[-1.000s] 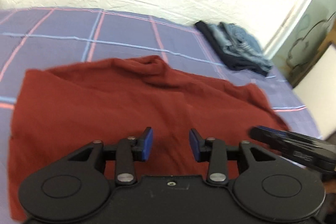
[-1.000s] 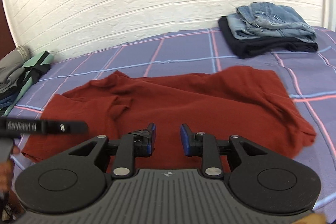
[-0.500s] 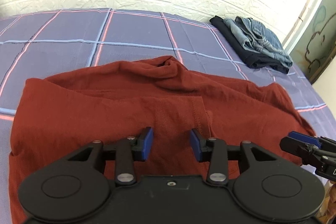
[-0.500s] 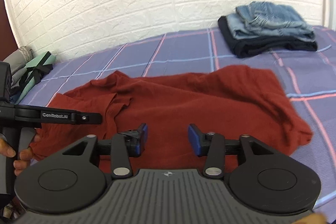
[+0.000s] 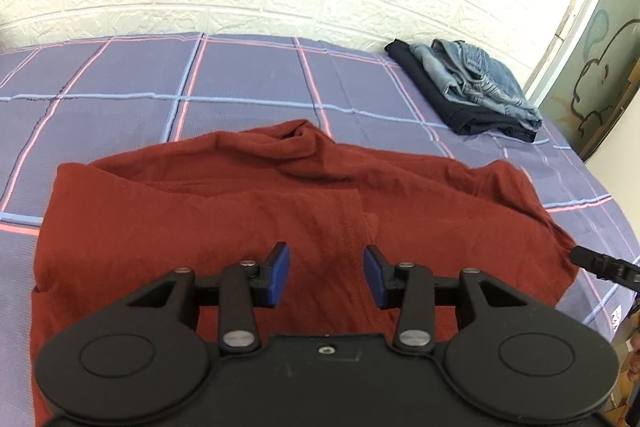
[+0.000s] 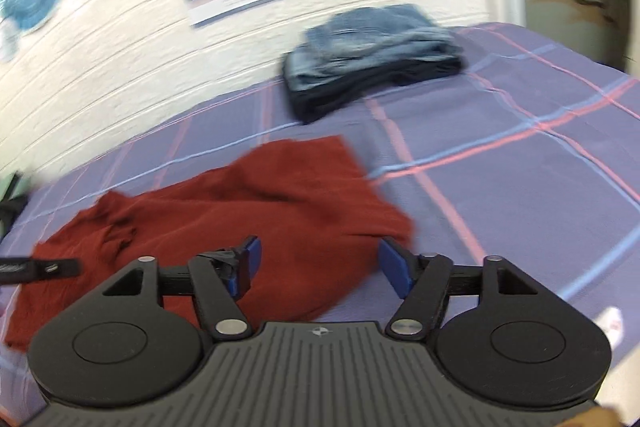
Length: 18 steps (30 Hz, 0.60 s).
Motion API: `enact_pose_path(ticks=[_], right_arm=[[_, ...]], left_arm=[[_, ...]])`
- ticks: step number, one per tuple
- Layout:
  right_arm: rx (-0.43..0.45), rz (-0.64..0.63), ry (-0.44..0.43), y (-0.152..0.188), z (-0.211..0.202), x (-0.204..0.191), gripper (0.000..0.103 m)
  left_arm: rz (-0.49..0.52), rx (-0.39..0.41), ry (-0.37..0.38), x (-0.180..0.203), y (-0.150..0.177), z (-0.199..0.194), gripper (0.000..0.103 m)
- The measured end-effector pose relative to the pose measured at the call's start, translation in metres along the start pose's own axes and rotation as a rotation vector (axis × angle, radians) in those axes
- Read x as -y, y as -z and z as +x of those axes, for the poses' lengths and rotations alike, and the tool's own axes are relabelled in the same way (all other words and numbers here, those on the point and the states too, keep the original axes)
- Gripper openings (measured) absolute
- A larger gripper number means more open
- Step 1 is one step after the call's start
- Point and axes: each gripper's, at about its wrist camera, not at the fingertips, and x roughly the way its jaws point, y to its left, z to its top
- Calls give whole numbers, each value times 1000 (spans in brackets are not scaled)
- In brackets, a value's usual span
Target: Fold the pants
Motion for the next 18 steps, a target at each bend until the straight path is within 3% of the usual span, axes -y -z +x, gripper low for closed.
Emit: enact_pose_path(ticks=[3,9,18], right_arm=[[-10,56,-11,1,3,15,103],[-70,125,-142,11,24,19,103],[26,330,-265,7,58,28,102]], left_arm=[[24,-2,15,7,-1,-1,103],[56,-31,31,20,0,8,103],[54,-77,22,26,6,28,103]])
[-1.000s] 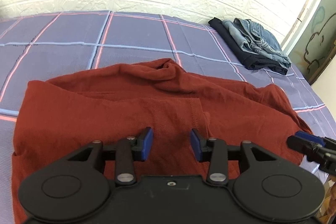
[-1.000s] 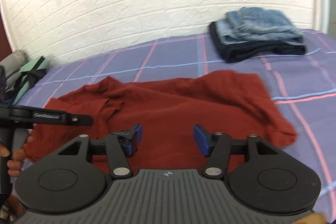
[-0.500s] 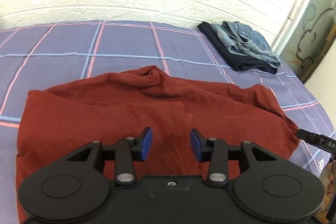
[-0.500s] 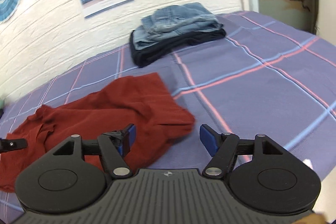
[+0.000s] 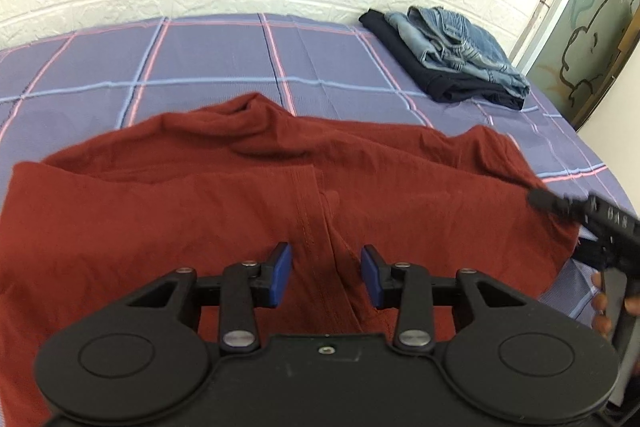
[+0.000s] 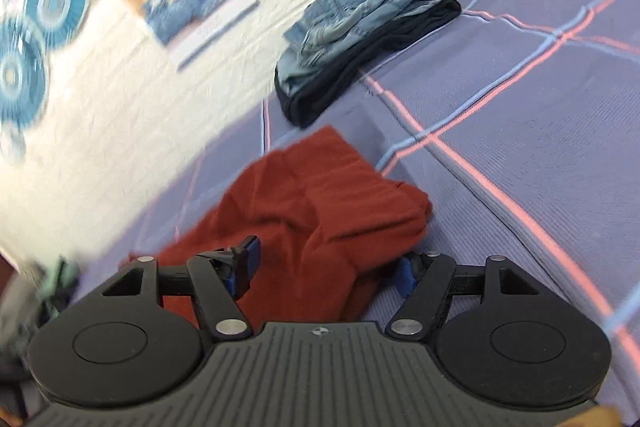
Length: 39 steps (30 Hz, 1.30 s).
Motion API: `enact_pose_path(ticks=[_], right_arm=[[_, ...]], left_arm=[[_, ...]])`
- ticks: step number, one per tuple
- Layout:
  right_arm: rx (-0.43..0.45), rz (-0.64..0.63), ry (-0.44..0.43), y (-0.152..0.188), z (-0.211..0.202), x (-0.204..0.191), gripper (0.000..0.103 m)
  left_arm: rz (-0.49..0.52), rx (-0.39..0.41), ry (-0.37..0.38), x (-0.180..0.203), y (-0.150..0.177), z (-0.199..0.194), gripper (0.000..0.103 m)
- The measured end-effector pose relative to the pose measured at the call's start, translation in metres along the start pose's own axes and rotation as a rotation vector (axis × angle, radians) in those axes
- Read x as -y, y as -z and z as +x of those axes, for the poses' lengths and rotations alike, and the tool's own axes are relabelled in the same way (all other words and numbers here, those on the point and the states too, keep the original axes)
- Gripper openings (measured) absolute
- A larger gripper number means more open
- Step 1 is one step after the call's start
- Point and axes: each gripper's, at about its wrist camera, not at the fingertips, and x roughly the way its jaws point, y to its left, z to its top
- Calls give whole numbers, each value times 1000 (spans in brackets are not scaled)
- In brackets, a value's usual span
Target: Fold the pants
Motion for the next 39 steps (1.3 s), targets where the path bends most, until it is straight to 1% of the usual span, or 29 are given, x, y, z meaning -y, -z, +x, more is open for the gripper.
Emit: enact_pose_path(ticks=[1,2,3,4,6,8,10,13,16,20,22,25,31,34,37,39], right_arm=[[8,12,-2,0,3,0,99],[9,11,1,0,6,-2,89],[-5,6,0,0,10,-4,63],[-37,11,-11,0,14,-4,50],[-43,27,-16,0,12,-8,45],[-2,2,-50,-2,-1,-23,44],[32,-32,-96,-7,-16,-43,43],[74,-119,-150,-12,-32,-79,43],[101,-201,-208,-13,-40,-115,43],[93,-294,-283,-6,-38,-161,43],[75,-333,-316,0,-32,-181,43],[34,-412,-347,17,-21,-211,43],[-84,-556,-388,62,9,-261,43],[-153,-624,-388,87,28,-279,43],[-199,-707,-365,111,44,-294,45],[-249,-731,-372,125,53,-300,52]], left_arm=[[0,-5,-1,1,1,3,103],[5,-3,-4,3,2,5,103],[18,2,-8,4,3,7,103],[34,6,-14,7,3,8,103],[50,5,-18,8,3,8,103],[20,8,2,1,-1,-1,103],[-28,47,7,-12,-4,-16,103],[-76,113,-41,-35,-7,-41,103],[-140,168,-80,-62,-2,-65,103],[-212,197,-129,-93,13,-89,103],[-252,198,-141,-107,22,-97,103],[-299,204,-134,-126,31,-108,103],[-333,221,-121,-145,44,-122,103],[-347,229,-125,-154,51,-126,103],[-368,237,-123,-163,58,-132,103],[-384,243,-123,-170,61,-135,103]])
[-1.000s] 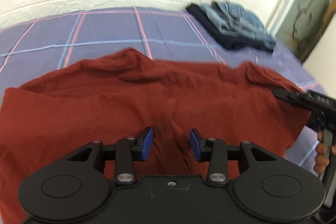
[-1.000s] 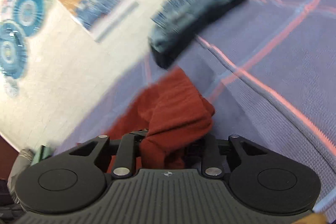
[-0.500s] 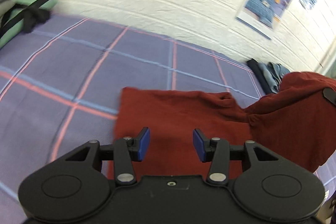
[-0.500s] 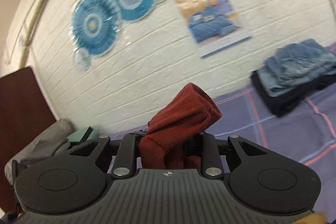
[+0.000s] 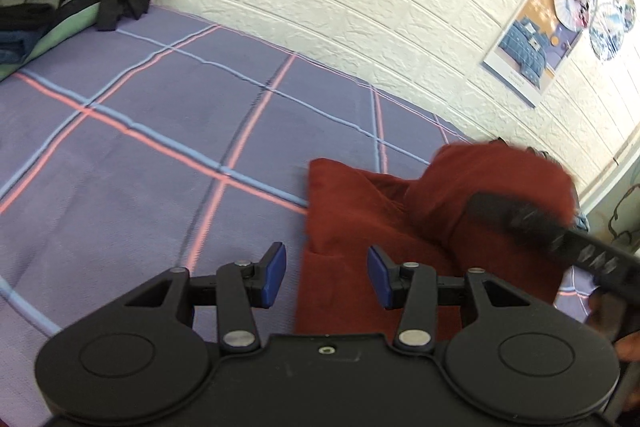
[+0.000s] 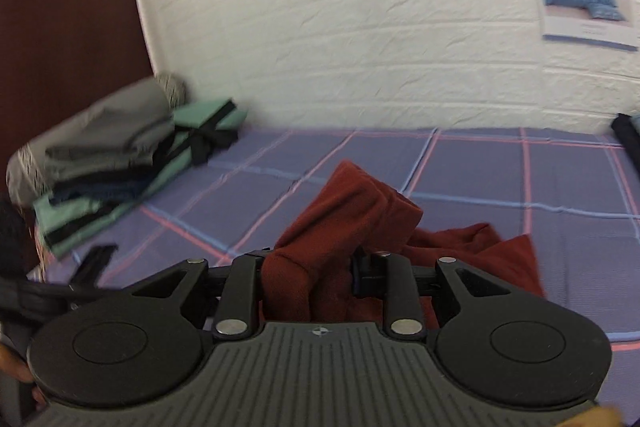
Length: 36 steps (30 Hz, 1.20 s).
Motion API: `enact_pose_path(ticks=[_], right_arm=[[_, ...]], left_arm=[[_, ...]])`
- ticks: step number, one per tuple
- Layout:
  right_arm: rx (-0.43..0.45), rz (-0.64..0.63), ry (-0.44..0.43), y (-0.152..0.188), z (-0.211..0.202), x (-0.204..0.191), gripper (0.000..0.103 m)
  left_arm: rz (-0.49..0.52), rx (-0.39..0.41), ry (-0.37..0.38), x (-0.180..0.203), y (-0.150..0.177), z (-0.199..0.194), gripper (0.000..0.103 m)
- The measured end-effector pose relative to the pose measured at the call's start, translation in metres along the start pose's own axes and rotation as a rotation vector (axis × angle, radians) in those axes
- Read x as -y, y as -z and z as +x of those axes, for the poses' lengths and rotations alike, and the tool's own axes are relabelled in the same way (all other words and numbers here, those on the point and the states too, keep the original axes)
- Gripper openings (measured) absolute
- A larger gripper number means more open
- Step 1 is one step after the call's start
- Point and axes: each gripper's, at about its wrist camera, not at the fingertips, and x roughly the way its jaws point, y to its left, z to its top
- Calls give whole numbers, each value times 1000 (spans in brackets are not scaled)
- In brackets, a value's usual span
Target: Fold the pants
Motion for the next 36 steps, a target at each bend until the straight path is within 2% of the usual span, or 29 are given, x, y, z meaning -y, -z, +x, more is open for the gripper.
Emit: enact_pose_path(ticks=[1,3,5,8,11,14,18,26,30,32,34,36], right_arm=[[-23,-2,-17,2,6,-4,54],[-64,-21,-53,8,15,-14,66],[-86,-46,-95,13,18,-24,71],[-129,-73,-189,19,15,-36,73],[-122,-103,-202,23,1,-40,78],[-97,-75,-171,22,-14,-29,79],[-54,-38,-66,21,-27,-6,80],[-31,77,80,32,-40,34,80],[-29,116,102,40,-44,46,80],[-28,118,108,42,-45,49,80],[-33,126,107,44,-46,54,80],[-41,142,100,45,-43,59,80]], left_arm=[[-7,3,0,-3,-1,-1,103],[-22,9,0,-9,-2,-4,103],[-38,17,2,-15,-3,-8,103],[-55,24,13,-19,-6,-12,103],[-59,33,45,-17,-11,-16,103],[-12,31,91,-6,-17,-14,103],[62,1,129,15,-28,11,103],[102,-85,139,38,-45,78,103],[70,-80,99,37,-44,86,103],[-6,-31,91,27,-45,74,103],[-22,8,53,17,-43,61,103],[-21,6,23,10,-41,60,103]])
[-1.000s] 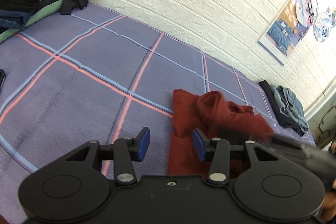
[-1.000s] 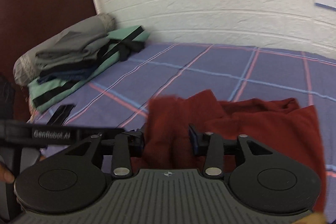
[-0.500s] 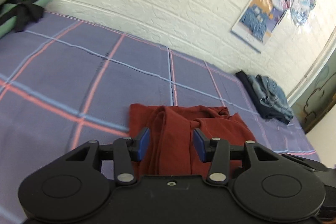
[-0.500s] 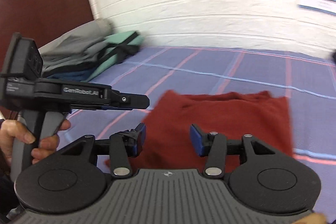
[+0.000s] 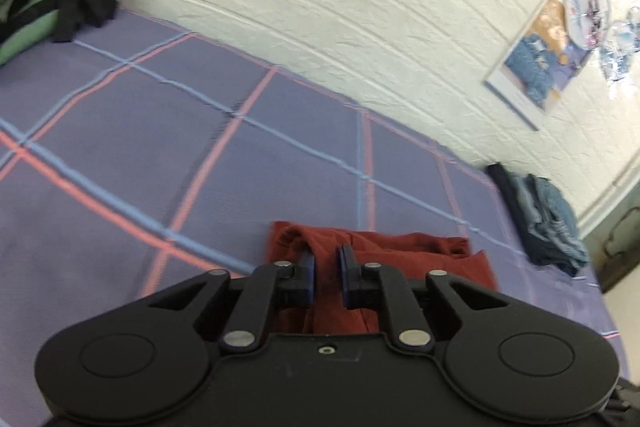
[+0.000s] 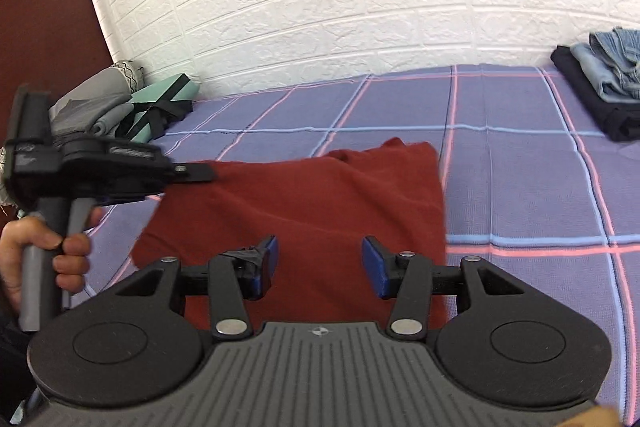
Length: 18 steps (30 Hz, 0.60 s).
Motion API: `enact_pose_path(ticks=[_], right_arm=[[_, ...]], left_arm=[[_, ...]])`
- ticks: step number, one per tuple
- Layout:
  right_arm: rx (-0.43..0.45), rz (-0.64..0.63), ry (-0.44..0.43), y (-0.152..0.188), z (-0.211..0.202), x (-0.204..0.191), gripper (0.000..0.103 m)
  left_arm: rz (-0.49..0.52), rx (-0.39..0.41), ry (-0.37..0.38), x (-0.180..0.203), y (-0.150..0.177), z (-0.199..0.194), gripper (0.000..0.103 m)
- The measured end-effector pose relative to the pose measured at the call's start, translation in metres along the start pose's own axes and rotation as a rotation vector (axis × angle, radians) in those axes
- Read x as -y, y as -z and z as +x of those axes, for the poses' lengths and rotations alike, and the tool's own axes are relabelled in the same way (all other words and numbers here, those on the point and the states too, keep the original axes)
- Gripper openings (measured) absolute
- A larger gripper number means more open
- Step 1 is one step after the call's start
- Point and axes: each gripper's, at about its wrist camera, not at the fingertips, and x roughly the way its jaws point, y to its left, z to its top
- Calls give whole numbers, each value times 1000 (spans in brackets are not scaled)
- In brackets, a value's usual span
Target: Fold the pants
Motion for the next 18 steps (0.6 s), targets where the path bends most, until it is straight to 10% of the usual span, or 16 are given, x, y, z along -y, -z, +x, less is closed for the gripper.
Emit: enact_pose_path(ticks=[14,18], right_arm=[[35,-34,-19,-12,11,3,78],[5,-18,-31,-17,39,15,72]], left_arm=[[252,-17,65,46,28,-61,103],[333,-82,-46,46,53,-41,103]])
